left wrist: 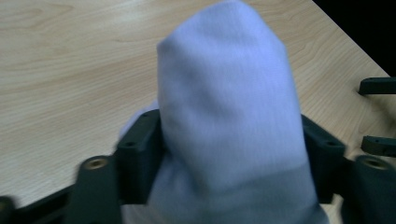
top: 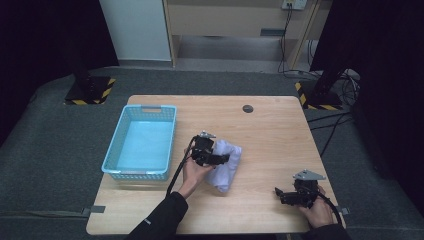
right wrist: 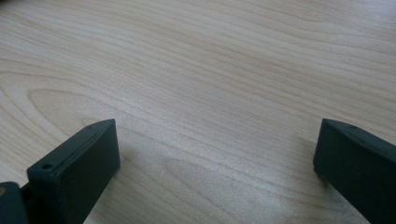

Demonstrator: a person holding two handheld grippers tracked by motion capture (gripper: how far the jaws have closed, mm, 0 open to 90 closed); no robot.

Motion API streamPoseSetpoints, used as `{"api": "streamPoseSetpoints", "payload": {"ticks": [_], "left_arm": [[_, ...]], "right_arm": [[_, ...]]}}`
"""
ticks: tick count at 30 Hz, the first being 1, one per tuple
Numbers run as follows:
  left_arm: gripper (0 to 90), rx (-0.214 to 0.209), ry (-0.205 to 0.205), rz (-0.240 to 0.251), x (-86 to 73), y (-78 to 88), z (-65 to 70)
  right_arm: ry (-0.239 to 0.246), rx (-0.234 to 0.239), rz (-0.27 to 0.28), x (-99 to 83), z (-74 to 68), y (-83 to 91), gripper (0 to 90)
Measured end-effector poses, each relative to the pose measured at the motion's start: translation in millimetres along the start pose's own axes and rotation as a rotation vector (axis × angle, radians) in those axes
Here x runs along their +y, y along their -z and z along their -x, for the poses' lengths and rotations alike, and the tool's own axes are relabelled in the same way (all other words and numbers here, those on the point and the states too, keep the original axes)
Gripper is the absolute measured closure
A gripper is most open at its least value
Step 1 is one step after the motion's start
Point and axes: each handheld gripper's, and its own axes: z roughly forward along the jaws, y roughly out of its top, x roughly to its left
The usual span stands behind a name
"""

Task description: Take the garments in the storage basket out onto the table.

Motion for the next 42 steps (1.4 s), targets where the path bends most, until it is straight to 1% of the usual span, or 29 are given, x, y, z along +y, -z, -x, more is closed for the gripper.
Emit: {"api": "streamPoseSetpoints", "payload": {"ticks": [3, 4, 7, 10, 12, 15, 16, 17, 19, 20, 21, 22, 23, 26, 30, 31, 32, 34, 35, 37, 38, 42], "left_arm": [[20.3, -0.02, 0.004, -0.001, 0.3, 0.8, 0.8], [18.4, -0.03, 0.012, -0.001, 0.3, 1.0, 0.3], [14.9, -0.042, 0.032, -0.009, 0.8, 3.3, -1.8], [12.2, -0.039, 0.035, -0.02, 0.9, 6.0, -2.4], [12.1, -0.035, 0.034, -0.025, 0.5, 9.4, -2.5], [11.1, -0.048, 0.05, -0.03, -1.2, 18.1, -4.4], [11.0, -0.048, 0.05, -0.03, -1.2, 18.1, -4.4], [10.8, -0.058, 0.064, -0.026, -2.6, 23.1, -6.1], [10.6, -0.059, 0.071, -0.022, -3.5, 25.9, -7.0], [10.6, -0.062, 0.078, -0.017, -4.7, 28.8, -8.1], [10.5, -0.069, 0.09, 0.0, -7.7, 34.9, -9.7], [10.4, -0.069, 0.09, 0.0, -7.7, 34.9, -9.7], [10.4, -0.067, 0.083, 0.021, -11.0, 41.8, -10.5], [10.1, -0.076, 0.082, 0.052, -15.6, 50.4, -11.6], [9.2, -0.089, 0.074, 0.086, -21.4, 59.0, -13.3], [9.0, -0.089, 0.074, 0.086, -21.4, 59.0, -13.3], [8.8, -0.092, 0.071, 0.102, -24.8, 62.3, -13.9], [8.6, -0.098, 0.065, 0.116, -28.7, 64.5, -15.3], [8.3, -0.094, 0.065, 0.114, -30.2, 64.9, -15.7], [7.6, -0.1, 0.064, 0.112, -32.9, 66.0, -16.6], [5.9, -0.102, 0.063, 0.113, -33.9, 66.6, -16.7], [4.9, -0.128, 0.062, 0.125, -36.4, 69.1, -14.6]], "right_arm": [[0.0, 0.0, 0.0, 0.0, 0.0, 0.0, 0.7], [0.0, 0.0, 0.0, 0.0, 0.0, 0.0, 0.7], [0.0, 0.0, 0.0, 0.0, 0.0, 0.0, 0.7], [0.0, 0.0, 0.0, 0.0, 0.0, 0.0, 0.7], [0.0, -0.001, 0.0, 0.0, -0.1, 0.0, 0.7], [0.0, -0.001, -0.001, 0.0, -0.2, 0.0, 0.6], [0.0, -0.001, -0.001, 0.0, -0.2, 0.0, 0.6], [0.0, -0.001, -0.001, 0.0, -0.2, 0.0, 0.6], [0.0, -0.001, -0.001, 0.0, -0.2, 0.0, 0.6], [0.0, -0.001, -0.001, 0.0, -0.2, 0.0, 0.6], [0.0, -0.001, -0.001, 0.0, -0.2, 0.0, 0.6], [0.0, -0.002, -0.001, 0.0, -0.2, 0.0, 0.6], [0.0, -0.002, -0.001, 0.0, -0.3, 0.0, 0.6], [0.0, -0.002, -0.001, 0.0, -0.3, 0.0, 0.6], [0.0, -0.002, -0.002, 0.1, -0.4, 0.0, 0.6], [0.0, -0.002, -0.001, 0.0, -0.3, -0.1, 0.6], [0.002, -0.002, -0.001, 0.0, -0.3, -0.1, 0.6], [0.0, -0.002, -0.002, 0.0, -0.3, -0.1, 0.6], [0.0, -0.002, -0.002, 0.0, -0.3, 0.0, 0.6], [0.001, -0.002, -0.002, 0.1, -0.4, -0.1, 0.6], [0.0, -0.002, -0.002, 0.1, -0.4, -0.1, 0.6], [0.001, -0.003, -0.002, 0.1, -0.4, -0.1, 0.6]]}}
